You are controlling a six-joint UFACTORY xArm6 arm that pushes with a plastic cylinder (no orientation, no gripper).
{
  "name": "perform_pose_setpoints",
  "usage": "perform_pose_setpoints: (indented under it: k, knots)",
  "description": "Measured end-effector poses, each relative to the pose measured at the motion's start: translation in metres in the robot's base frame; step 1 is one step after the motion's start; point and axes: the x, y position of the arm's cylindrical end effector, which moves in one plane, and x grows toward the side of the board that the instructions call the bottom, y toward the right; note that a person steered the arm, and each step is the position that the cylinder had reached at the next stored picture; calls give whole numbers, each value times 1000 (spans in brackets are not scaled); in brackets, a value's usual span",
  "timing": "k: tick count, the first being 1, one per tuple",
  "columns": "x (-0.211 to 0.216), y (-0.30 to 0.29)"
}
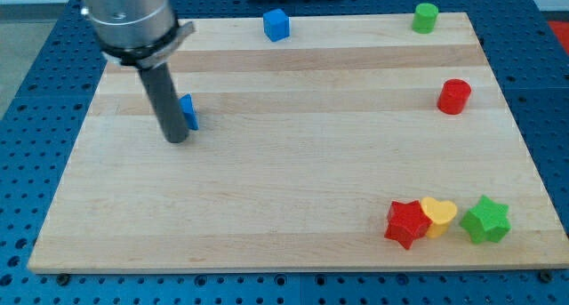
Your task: Push the blue triangle to the top left of the red star
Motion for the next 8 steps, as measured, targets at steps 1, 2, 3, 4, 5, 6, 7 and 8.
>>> perform_pose_setpoints:
  k: [1, 2, 3, 4, 5, 6, 7, 8]
  knots:
    - [-24, -21]
    - [-39, 4]
    - [-27, 73]
    - [-9, 149]
    - [-1, 157]
    - [-13, 114]
    - [-13, 51]
    - [8, 30]
